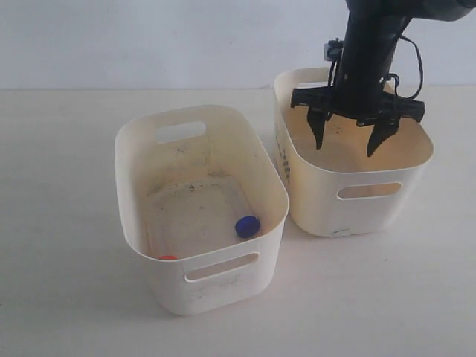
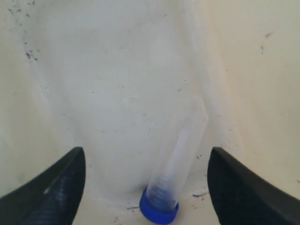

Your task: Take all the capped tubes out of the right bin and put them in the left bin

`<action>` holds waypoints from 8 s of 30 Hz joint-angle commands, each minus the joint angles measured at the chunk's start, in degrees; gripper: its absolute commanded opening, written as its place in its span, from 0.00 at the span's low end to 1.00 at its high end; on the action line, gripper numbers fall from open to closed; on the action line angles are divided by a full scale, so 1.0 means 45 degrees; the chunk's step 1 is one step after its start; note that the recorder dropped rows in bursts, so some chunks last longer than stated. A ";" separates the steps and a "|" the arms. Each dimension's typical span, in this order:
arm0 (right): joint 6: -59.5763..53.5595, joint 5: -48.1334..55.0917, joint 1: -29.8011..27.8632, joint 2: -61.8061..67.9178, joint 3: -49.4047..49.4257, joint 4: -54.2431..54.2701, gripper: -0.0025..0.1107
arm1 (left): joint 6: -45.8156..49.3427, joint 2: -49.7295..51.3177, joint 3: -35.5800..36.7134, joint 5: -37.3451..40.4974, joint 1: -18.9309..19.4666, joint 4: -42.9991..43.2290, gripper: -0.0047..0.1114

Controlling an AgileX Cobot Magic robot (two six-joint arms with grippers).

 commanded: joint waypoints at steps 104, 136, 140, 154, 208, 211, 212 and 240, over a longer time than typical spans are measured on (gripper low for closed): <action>-0.0515 0.0056 -0.0229 0.1624 0.1130 0.0370 0.83 | -0.0121 0.0006 -0.0046 -0.0078 0.0004 -0.0081 0.08; -0.0951 -0.0692 -0.0229 -0.0321 0.1087 0.0856 0.02 | -0.0121 0.0006 -0.0046 -0.0078 0.0004 -0.0081 0.08; -0.0868 -0.0778 -0.0229 -0.1147 0.1087 0.0058 0.02 | -0.0121 0.0006 -0.0046 -0.0078 0.0004 -0.0081 0.08; -0.1802 -0.1521 -0.0199 -0.4416 0.1087 0.1248 0.02 | -0.0121 0.0006 -0.0046 -0.0078 0.0004 -0.0081 0.08; -0.6002 -0.0783 0.4498 -0.6446 0.1389 0.4452 0.06 | -0.0121 0.0006 -0.0046 -0.0078 0.0004 -0.0081 0.08; -0.6632 -0.2706 0.4794 -0.7162 0.2462 0.4269 0.06 | -0.0121 0.0006 -0.0046 -0.0078 0.0004 -0.0081 0.08; -0.6837 -0.3436 0.4934 -0.7537 0.2991 0.4255 0.06 | -0.0121 0.0006 -0.0046 -0.0078 0.0004 -0.0081 0.08; -0.6650 -1.6302 -0.1389 -2.2963 2.2321 0.5695 0.06 | -0.0121 0.0006 -0.0046 -0.0078 0.0004 -0.0081 0.08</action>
